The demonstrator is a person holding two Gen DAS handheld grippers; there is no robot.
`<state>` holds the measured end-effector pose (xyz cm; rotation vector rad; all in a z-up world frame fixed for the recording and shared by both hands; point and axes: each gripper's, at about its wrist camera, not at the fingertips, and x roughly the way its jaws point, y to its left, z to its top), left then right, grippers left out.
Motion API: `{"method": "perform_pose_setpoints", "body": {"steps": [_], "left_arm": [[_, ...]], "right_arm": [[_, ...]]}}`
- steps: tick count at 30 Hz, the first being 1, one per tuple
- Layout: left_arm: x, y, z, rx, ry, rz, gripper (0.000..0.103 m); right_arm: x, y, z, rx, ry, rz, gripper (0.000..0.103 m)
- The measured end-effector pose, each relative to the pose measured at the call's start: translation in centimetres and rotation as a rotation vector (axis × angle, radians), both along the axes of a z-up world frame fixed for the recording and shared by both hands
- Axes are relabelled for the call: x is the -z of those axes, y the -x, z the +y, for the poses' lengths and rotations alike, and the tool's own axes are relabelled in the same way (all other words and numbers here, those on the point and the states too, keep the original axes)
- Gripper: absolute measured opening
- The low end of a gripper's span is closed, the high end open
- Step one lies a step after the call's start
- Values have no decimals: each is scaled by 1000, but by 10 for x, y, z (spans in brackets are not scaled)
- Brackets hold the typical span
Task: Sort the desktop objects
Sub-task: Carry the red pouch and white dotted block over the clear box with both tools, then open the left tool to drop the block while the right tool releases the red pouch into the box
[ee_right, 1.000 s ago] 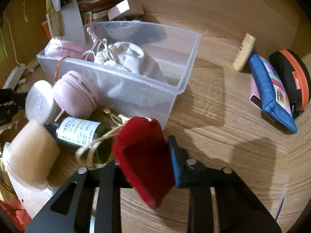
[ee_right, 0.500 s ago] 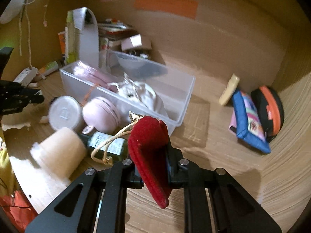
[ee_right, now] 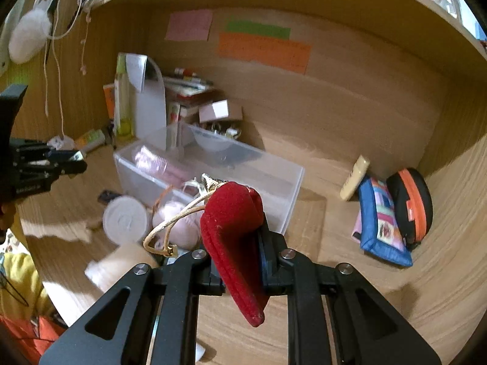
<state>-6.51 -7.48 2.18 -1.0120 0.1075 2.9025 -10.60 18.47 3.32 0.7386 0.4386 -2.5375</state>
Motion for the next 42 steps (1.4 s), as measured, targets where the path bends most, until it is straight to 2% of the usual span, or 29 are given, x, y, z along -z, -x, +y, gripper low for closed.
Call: {"method": "perform_pose_setpoints", "body": {"steps": [12,19,23,31,37,42], "left_arm": [[-16,39,7,14,15,39,24],[-22,74,10,22,-19,29,24],[-22,93,14,38,-28,20,24],[-2,127,29,100,-51,-61,24],[6,138,36,123,-56,-95,24],[8,140,39,131,-62,-103,24]], "right_arm": [[-8,39,-14,-27,39,-7,13],[-3,66,-24,-46,61,-38,13],[8,82,-34,-58,64,-71,13],[35,109,-58,-71,40,-157,13],[55,123,-60,-61,47,-228,14],[59,125,-60,-64,54,-239,14]]}}
